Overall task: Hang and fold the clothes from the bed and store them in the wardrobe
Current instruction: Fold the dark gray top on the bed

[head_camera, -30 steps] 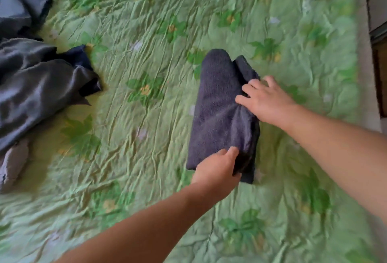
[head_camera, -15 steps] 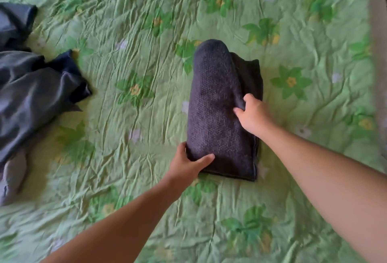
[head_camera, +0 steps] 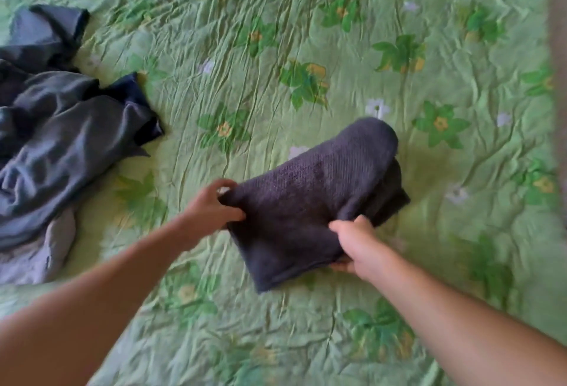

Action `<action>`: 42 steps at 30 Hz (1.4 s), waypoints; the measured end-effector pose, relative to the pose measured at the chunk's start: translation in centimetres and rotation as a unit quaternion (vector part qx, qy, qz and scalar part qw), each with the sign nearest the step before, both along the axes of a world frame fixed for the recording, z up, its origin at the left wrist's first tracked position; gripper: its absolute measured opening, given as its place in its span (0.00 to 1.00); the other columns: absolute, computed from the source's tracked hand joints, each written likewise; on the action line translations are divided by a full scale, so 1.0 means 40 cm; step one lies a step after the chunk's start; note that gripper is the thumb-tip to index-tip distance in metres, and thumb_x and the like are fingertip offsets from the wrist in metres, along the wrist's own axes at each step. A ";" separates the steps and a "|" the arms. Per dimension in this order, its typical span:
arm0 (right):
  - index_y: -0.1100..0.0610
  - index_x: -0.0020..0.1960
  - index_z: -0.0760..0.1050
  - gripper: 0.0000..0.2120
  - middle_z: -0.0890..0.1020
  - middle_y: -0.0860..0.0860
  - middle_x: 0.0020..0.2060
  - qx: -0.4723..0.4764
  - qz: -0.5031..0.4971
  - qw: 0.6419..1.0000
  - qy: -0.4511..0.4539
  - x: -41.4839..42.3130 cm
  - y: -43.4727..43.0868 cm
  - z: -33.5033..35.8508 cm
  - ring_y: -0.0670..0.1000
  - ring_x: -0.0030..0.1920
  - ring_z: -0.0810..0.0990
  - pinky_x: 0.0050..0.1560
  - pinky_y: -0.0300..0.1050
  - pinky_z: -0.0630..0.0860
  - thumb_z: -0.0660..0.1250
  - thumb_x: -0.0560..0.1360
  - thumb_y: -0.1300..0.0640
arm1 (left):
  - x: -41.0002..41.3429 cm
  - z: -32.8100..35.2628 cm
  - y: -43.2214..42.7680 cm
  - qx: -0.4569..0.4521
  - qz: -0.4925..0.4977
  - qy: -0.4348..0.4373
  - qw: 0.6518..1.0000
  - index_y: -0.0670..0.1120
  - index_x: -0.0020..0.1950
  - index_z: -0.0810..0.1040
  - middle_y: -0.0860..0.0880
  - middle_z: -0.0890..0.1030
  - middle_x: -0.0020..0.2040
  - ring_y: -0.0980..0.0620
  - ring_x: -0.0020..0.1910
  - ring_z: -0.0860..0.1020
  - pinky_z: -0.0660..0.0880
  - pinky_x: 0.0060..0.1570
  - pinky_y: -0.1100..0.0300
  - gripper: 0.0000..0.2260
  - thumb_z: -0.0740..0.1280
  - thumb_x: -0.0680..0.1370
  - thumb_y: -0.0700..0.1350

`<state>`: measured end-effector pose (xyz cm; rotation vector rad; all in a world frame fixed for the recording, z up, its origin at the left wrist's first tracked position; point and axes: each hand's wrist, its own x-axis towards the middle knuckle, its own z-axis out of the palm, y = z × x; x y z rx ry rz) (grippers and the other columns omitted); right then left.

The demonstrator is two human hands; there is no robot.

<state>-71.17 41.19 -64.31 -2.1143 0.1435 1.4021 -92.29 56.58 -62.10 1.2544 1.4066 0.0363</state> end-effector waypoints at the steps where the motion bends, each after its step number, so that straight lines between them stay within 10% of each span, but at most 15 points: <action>1: 0.57 0.56 0.69 0.11 0.79 0.61 0.50 -0.011 -0.013 0.998 0.067 -0.059 0.002 0.010 0.61 0.41 0.83 0.32 0.58 0.82 0.68 0.77 0.58 | -0.023 0.005 0.046 0.041 0.011 0.015 0.999 0.49 0.57 0.76 0.39 0.79 0.45 0.46 0.39 0.77 0.76 0.35 0.55 0.23 0.73 0.70 0.28; 7: 0.60 0.52 0.70 0.16 0.83 0.60 0.39 -0.061 0.233 0.967 0.084 -0.170 0.061 0.090 0.57 0.27 0.82 0.29 0.47 0.80 0.60 0.83 0.45 | -0.036 -0.014 0.139 0.277 -0.113 0.130 0.945 0.52 0.76 0.64 0.39 0.67 0.72 0.40 0.68 0.71 0.72 0.67 0.44 0.31 0.70 0.75 0.39; 10: 0.60 0.44 0.77 0.24 0.85 0.57 0.37 -0.033 0.522 0.816 -0.247 -0.143 0.053 0.111 0.59 0.39 0.85 0.35 0.47 0.75 0.59 0.79 0.40 | -0.024 -0.046 0.049 0.340 -0.292 0.167 0.878 0.62 0.80 0.49 0.48 0.45 0.82 0.42 0.81 0.45 0.53 0.74 0.38 0.34 0.62 0.79 0.60; 12: 0.55 0.45 0.77 0.19 0.82 0.55 0.41 0.093 0.521 0.710 -0.464 -0.116 0.070 0.109 0.61 0.45 0.82 0.39 0.49 0.72 0.58 0.78 0.41 | -0.015 -0.084 -0.005 0.387 -0.390 0.190 0.814 0.64 0.80 0.43 0.49 0.39 0.82 0.45 0.80 0.37 0.46 0.75 0.35 0.35 0.54 0.77 0.68; 16: 0.51 0.72 0.69 0.30 0.69 0.59 0.73 0.079 0.554 0.604 -0.567 0.015 0.124 0.016 0.65 0.75 0.62 0.74 0.69 0.55 0.58 0.78 0.34 | -0.023 -0.157 -0.031 0.436 -0.410 0.213 0.772 0.62 0.80 0.40 0.46 0.40 0.82 0.43 0.80 0.37 0.46 0.73 0.28 0.36 0.52 0.78 0.70; 25: 0.42 0.80 0.52 0.40 0.49 0.52 0.81 0.009 0.446 0.720 -0.532 0.026 0.073 -0.177 0.62 0.81 0.44 0.69 0.81 0.46 0.46 0.74 0.23 | -0.065 -0.260 -0.006 0.477 -0.395 0.158 0.769 0.63 0.81 0.45 0.47 0.40 0.82 0.43 0.81 0.40 0.47 0.71 0.25 0.36 0.53 0.77 0.71; 28: 0.43 0.77 0.62 0.39 0.56 0.58 0.79 0.073 0.310 0.801 -0.507 0.078 0.056 -0.145 0.61 0.79 0.56 0.74 0.68 0.58 0.58 0.72 0.26 | -0.066 -0.211 0.000 0.402 -0.314 0.095 0.855 0.63 0.81 0.48 0.51 0.39 0.82 0.47 0.81 0.38 0.45 0.74 0.33 0.36 0.58 0.77 0.70; 32: 0.52 0.76 0.62 0.53 0.74 0.55 0.69 0.144 0.015 0.943 -0.300 0.125 0.017 -0.120 0.54 0.67 0.75 0.70 0.55 0.71 0.74 0.59 0.30 | -0.083 -0.161 0.031 0.296 -0.035 0.014 0.955 0.54 0.79 0.59 0.48 0.63 0.74 0.53 0.72 0.66 0.65 0.73 0.49 0.37 0.72 0.75 0.59; 38: 0.58 0.62 0.80 0.29 0.85 0.59 0.56 0.168 -0.125 0.971 0.113 0.174 -0.013 -0.076 0.61 0.53 0.85 0.52 0.65 0.81 0.80 0.63 0.53 | -0.088 -0.117 0.066 0.029 0.153 -0.012 0.988 0.48 0.69 0.74 0.51 0.83 0.53 0.53 0.47 0.83 0.79 0.43 0.59 0.32 0.81 0.68 0.51; 42: 0.57 0.59 0.82 0.19 0.86 0.59 0.53 0.171 -0.085 0.974 0.125 0.154 -0.023 -0.030 0.61 0.51 0.86 0.48 0.58 0.83 0.74 0.70 0.55 | -0.092 -0.068 0.065 -0.054 0.110 -0.019 0.992 0.44 0.54 0.81 0.46 0.87 0.47 0.47 0.46 0.86 0.82 0.44 0.55 0.22 0.82 0.65 0.49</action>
